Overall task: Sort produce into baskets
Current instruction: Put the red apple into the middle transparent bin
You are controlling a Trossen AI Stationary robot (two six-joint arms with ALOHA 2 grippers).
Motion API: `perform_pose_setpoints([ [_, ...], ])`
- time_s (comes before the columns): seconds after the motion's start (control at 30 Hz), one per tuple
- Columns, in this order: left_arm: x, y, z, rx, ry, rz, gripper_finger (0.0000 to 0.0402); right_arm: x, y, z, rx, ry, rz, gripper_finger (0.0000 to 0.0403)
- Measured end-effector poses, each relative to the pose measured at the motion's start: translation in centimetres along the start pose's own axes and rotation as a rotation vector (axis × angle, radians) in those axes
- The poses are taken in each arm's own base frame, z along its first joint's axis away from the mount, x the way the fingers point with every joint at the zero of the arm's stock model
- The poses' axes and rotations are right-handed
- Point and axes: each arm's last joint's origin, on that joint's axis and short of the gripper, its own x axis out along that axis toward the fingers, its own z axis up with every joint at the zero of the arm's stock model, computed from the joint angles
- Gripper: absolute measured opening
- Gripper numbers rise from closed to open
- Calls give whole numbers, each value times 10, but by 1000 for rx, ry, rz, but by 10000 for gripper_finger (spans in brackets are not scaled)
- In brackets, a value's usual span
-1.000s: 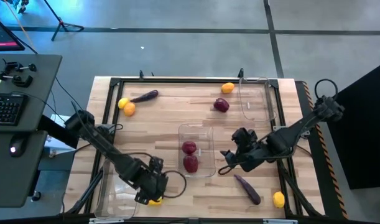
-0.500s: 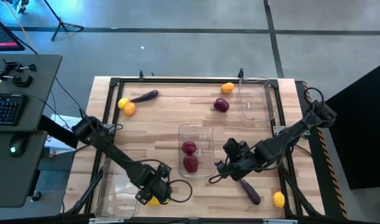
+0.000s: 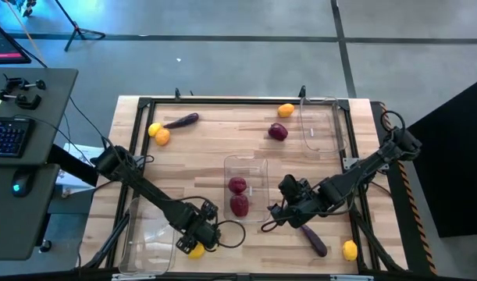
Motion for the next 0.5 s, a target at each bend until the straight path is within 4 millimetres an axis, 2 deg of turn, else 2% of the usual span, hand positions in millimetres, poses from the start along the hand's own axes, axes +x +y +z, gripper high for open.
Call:
perform_pose_setpoints([
  [0.2, 9, -2, 0, 56, 33, -8, 372, 0, 0, 0, -2, 0, -1, 385],
  [0.43, 12, 5, 1, -53, 20, 1, 372, 0, 0, 0, -5, 1, -1, 385],
  [0.5, 17, 9, -4, -75, 49, 4, 372, 0, 0, 0, -5, 0, -1, 385],
])
